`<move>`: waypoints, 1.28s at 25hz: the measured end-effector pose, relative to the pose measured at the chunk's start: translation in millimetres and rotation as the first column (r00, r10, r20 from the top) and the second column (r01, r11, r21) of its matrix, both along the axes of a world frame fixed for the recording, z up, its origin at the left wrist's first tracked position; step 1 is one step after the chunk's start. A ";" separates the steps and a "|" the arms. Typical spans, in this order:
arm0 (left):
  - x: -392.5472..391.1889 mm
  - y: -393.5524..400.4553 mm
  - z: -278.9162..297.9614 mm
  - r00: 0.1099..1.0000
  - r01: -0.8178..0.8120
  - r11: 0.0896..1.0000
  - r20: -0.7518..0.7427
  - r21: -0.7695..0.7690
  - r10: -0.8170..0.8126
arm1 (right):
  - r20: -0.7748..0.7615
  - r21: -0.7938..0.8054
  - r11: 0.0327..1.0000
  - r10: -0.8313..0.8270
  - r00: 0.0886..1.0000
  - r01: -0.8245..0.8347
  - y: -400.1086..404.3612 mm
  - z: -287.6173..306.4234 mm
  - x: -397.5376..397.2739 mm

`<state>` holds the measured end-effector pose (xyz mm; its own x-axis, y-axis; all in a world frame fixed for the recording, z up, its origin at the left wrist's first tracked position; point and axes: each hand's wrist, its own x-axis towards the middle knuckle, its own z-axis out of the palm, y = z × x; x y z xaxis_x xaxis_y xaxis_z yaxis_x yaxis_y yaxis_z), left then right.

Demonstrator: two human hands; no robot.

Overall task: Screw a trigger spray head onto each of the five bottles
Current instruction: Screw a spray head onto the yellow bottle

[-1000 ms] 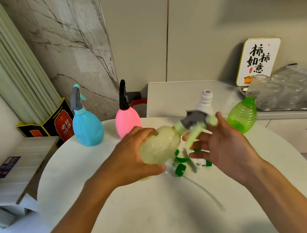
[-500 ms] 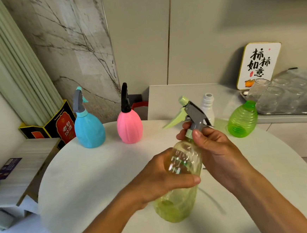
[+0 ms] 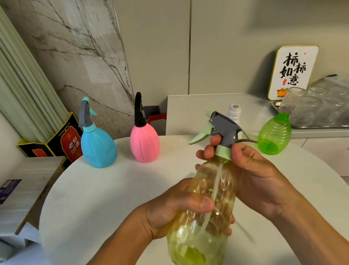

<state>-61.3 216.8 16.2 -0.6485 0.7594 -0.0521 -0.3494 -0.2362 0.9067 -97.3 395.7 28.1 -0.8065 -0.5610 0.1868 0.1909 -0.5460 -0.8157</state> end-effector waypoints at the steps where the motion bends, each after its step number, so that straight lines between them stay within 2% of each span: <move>1: -0.4 0.6 -0.1 0.999 -0.038 0.999 -0.020 -0.021 0.037 | -0.017 0.026 0.999 -0.031 0.999 0.031 -0.1 2.0 0.7; 7: 2.3 2.8 -2.5 0.986 -0.157 0.986 -0.067 -0.063 0.153 | -0.041 0.063 0.987 -0.146 0.988 0.149 -3.7 9.1 7.4; 13: -3.2 4.1 -5.0 0.961 -0.265 0.943 -0.129 -0.203 0.243 | -0.010 0.129 0.970 -0.207 0.978 0.207 -0.4 6.6 0.9; 16: -8.2 3.6 -4.0 0.907 -0.409 0.877 -0.216 -0.252 0.361 | -0.072 0.183 0.914 -0.356 0.932 0.363 0.2 2.4 -4.6; 19: -5.3 13.8 -11.4 0.805 -0.573 0.743 -0.407 -0.346 0.431 | -0.149 0.275 0.832 -0.459 0.876 0.482 -9.1 -4.5 -4.1; 21: -5.2 16.0 -14.4 0.766 -0.625 0.705 -0.438 -0.336 0.471 | -0.243 0.347 0.818 -0.394 0.887 0.458 -16.6 -5.8 1.8; 23: -9.9 8.3 -13.8 0.766 -0.625 0.713 -0.425 -0.317 0.483 | -0.330 0.425 0.805 -0.288 0.899 0.414 -22.7 -4.9 8.3; 25: -14.4 -0.8 -10.5 0.756 -0.640 0.677 -0.454 -0.363 0.472 | -0.417 0.496 0.700 -0.327 0.848 0.514 -29.5 -5.5 13.1; 28: -17.4 -9.7 -13.6 0.721 -0.692 0.596 -0.422 -0.407 0.549 | -0.527 0.539 0.474 -0.455 0.718 0.696 -38.5 -2.8 5.0; 30: -20.2 -16.6 -14.1 0.681 -0.727 0.531 -0.367 -0.435 0.634 | -0.541 0.511 0.412 -0.527 0.655 0.754 -44.1 6.9 -16.9; 32: -24.7 -24.1 -14.0 0.608 -0.778 0.493 -0.269 -0.391 0.747 | -0.551 0.470 0.369 -0.586 0.594 0.801 -53.4 15.3 -47.5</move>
